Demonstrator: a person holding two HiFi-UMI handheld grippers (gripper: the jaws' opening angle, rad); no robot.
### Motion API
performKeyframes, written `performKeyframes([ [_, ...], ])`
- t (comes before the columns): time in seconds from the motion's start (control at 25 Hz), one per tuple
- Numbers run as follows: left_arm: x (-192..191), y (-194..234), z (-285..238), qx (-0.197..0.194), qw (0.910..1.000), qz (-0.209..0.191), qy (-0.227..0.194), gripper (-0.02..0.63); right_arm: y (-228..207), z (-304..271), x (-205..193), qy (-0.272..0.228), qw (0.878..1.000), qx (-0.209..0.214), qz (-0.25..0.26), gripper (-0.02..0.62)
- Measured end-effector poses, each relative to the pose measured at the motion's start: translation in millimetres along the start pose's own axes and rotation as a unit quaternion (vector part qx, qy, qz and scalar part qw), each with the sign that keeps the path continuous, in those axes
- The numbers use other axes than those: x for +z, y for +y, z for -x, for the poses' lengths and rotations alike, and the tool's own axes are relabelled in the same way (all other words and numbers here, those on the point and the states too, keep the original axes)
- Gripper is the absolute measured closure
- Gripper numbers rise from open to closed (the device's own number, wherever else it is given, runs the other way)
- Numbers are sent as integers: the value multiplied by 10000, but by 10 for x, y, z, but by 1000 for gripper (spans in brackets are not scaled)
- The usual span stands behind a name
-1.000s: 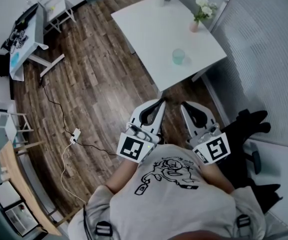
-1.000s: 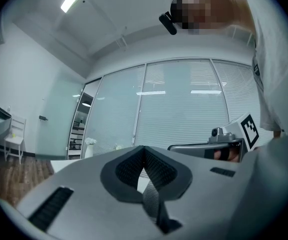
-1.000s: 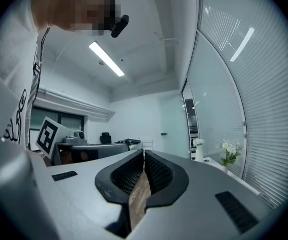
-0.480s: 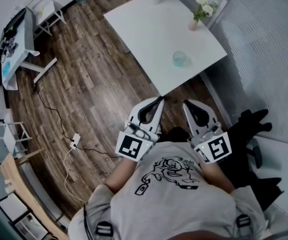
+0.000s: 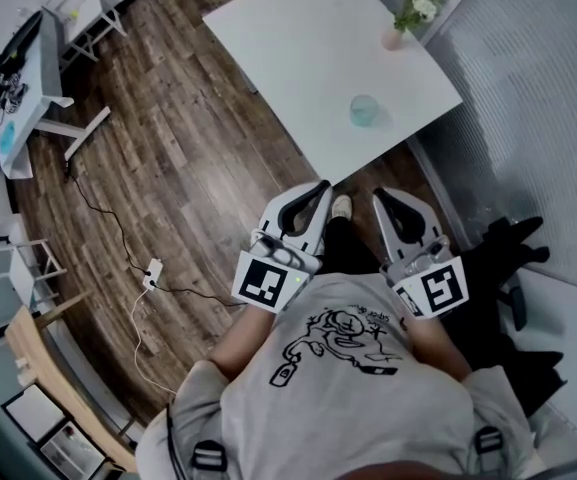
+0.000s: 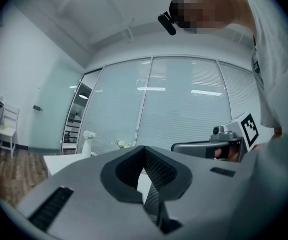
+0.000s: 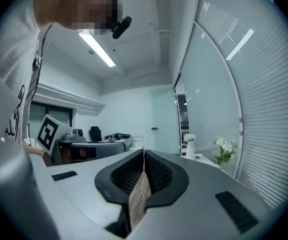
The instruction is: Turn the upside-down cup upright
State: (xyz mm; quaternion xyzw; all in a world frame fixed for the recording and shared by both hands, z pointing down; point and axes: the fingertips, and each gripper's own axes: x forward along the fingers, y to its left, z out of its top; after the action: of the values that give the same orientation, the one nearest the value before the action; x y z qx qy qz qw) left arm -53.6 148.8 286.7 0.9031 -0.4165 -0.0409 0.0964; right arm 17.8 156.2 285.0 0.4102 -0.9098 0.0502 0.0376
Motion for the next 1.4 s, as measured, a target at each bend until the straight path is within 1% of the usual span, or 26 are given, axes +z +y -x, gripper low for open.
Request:
performKeyframes([
  [0.16,-20,22,-198,-86,9999,-57,48,609,-187,-71,17,-69,9999,-79,-64,560],
  [0.36,-66,71,-439,-151,9997,-107,163,609,-424,-166,-2,-26,9999,-80,-83,560],
  [0.72,-216,266,-1034,-87,9991,-43,403,609,-980,-423,-55,116,9999,60,-57,560],
  [0.84,-283,334,-1239,-71,9989,36,461,609,-1167,-508,-96,213,9996,156,-25,560],
  [0.96,-333,425,-1425,33,9988,78,490,609,-1343,-599,-165,330,9991,263,27,560],
  [1.12,-429,500,-1607,134,9984,-4,542,609,-1538,-700,-303,484,9979,424,117,560],
  [1.24,-542,549,-1691,245,9974,-136,661,609,-1598,-756,-451,685,9957,598,166,559],
  [1.4,-684,644,-1783,322,9966,-157,741,609,-1654,-848,-671,933,9922,754,338,558],
])
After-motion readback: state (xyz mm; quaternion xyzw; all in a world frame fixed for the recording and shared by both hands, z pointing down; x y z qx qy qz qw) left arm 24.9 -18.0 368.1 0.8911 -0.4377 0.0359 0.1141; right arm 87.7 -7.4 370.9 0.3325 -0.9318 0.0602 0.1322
